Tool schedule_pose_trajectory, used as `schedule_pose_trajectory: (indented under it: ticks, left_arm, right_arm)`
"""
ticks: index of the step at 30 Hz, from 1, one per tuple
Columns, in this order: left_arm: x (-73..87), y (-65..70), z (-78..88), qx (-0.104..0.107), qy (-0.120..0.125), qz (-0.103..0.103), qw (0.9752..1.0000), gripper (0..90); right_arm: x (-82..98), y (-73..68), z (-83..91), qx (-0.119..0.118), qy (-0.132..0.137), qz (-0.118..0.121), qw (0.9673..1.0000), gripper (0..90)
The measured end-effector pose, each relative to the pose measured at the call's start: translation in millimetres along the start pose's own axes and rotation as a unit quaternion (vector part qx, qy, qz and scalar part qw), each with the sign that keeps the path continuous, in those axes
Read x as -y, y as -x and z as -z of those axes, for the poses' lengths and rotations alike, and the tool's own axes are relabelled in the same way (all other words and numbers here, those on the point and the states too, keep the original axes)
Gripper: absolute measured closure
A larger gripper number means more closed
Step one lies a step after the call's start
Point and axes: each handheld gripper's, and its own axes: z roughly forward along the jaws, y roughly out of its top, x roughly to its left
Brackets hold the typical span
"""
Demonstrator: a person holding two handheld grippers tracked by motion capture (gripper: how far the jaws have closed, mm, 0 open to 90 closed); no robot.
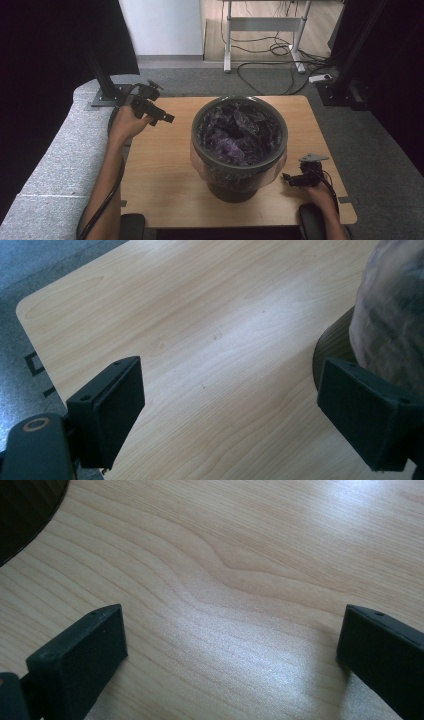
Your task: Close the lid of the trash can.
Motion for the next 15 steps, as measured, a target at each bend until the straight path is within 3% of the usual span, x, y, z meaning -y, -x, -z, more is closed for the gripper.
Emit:
schedule_pose_trajectory:
  ticks: [15]
  left_arm:
    - [36.9,3.6,-18.8,0.014,0.013,0.002,0.9998,11.8]
  right_arm:
    - [0.1,-0.2,0.2,0.001,0.000,0.000,1.0000,0.0]
